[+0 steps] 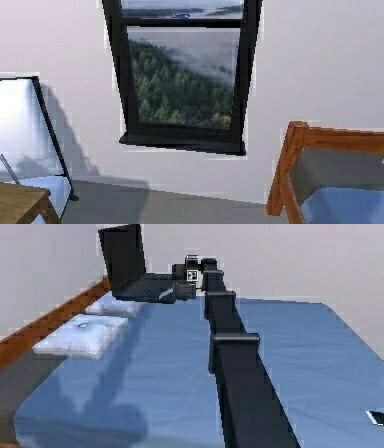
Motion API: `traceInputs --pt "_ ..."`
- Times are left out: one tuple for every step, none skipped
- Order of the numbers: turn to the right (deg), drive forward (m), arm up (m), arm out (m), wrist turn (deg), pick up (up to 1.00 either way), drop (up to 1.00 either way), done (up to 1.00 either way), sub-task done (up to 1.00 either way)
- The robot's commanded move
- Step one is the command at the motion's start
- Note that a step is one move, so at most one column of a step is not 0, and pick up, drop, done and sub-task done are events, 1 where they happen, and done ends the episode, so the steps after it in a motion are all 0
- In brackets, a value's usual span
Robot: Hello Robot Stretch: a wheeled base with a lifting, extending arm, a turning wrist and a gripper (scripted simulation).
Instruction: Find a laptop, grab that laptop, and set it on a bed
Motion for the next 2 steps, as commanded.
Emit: traceInputs --pt "0.0 0.0 -0.14 0.0 0.0 0.0 0.0 0.0 0.0" --pt "0.0 0.0 -0.32 0.0 0.0 0.0 0.0 0.0 0.0"
